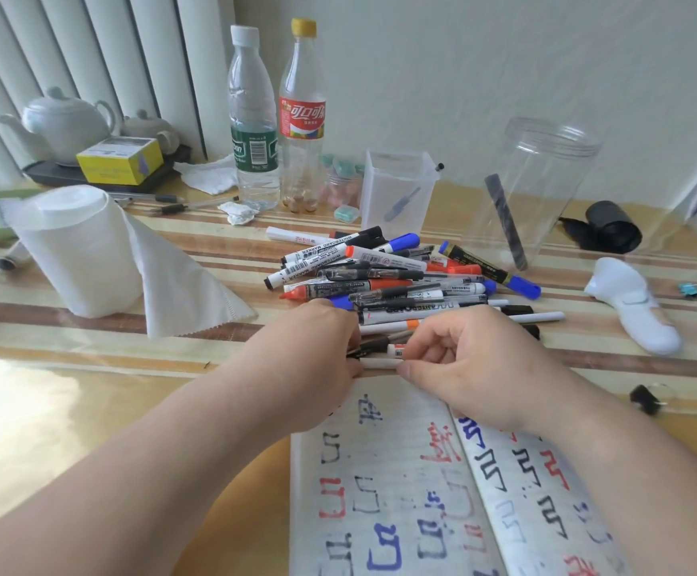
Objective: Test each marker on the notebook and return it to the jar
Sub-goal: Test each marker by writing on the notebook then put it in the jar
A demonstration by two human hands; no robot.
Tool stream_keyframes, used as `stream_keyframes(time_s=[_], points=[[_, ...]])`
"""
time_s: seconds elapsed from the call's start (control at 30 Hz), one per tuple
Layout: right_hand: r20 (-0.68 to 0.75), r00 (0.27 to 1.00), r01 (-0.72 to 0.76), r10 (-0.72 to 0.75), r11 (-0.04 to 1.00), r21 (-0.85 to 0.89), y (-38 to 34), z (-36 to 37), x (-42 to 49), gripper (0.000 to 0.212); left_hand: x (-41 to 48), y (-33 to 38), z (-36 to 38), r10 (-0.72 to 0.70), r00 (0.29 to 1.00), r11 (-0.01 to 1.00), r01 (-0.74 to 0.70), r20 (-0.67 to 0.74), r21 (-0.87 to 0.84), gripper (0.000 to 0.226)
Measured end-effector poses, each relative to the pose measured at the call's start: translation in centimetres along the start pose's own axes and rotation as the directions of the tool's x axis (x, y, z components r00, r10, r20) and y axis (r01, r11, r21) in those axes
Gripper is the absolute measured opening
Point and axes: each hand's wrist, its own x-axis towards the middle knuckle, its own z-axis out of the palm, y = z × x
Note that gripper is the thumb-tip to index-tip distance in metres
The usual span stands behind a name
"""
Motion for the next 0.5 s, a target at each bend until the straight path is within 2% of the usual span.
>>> stream_keyframes(time_s=[0.13,0.27,0.33,0.4,0.43,0.5], points=[[0.002,1.000,0.006,-0.007,0.998,0.058,-0.2,-0.3,-0.3,0.013,0.3,-0.2,0.2,0.011,1.000,1.000,-0.011,0.024,-0.003,0.013],[0.011,0.999,0.036,-0.038,0.993,0.116,-0.2,-0.4,-0.5,0.014,0.1,-0.9,-0.1,0.003,1.000,0.991,-0.008,-0.031,-0.135,0.017],[0.045,0.997,0.044,-0.057,0.969,0.245,-0.2,-0.3,-0.5,0.011,-0.2,-1.5,-0.5,0.007,0.998,0.968,-0.024,-0.070,-0.249,0.013],[0.070,0.995,0.029,-0.065,0.905,0.425,-0.3,0.0,-0.4,0.027,-0.7,-1.9,-0.9,0.058,0.997,0.938,-0.074,-0.057,-0.339,0.015],[0.071,0.995,0.023,-0.066,0.872,0.489,-0.3,0.3,-0.4,0.035,-0.9,-1.9,-1.0,0.099,0.994,0.928,-0.109,-0.045,-0.355,0.019],[0.025,0.993,0.082,-0.117,0.816,0.572,-0.5,0.8,-0.2,0.032,-0.9,-1.9,-0.9,0.160,0.987,0.927,-0.162,-0.031,-0.338,0.024]])
